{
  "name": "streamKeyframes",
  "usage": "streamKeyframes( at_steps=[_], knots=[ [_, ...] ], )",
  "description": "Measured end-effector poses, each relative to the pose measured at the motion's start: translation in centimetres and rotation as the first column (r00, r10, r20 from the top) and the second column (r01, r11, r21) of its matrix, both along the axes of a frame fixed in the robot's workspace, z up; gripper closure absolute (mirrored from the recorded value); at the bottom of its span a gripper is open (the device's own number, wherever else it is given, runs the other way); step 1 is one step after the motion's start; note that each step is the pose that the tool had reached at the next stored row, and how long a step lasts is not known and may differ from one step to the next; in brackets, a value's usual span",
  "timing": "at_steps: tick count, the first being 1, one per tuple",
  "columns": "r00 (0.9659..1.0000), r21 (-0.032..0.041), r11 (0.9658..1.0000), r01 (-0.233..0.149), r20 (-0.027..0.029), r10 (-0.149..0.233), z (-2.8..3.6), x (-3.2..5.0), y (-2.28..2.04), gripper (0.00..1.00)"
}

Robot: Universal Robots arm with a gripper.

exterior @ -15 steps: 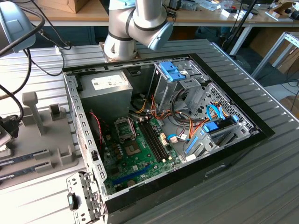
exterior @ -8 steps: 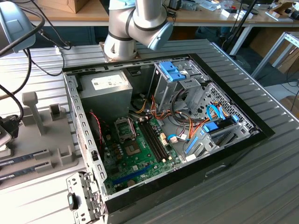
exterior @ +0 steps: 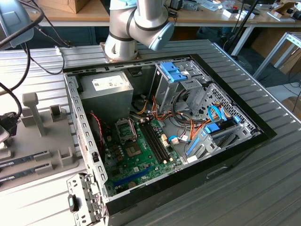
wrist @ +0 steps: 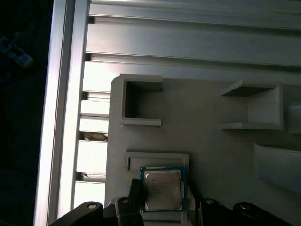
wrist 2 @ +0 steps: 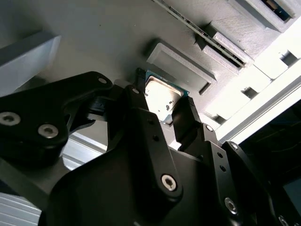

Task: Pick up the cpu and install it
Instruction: 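Pick up the cpu and move it towards the insertion slot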

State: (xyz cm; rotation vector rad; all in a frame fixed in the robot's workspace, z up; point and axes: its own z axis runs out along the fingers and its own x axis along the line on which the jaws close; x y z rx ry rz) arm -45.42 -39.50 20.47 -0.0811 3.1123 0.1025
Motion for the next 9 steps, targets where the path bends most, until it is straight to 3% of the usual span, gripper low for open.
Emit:
streamKeyframes(
  at_steps=[9],
  knots=[
    [1.0000, 0.0095, 1.0000, 0.000, 0.0001, 0.000, 1.12, 0.00, 0.00, 0.53]
  ],
)
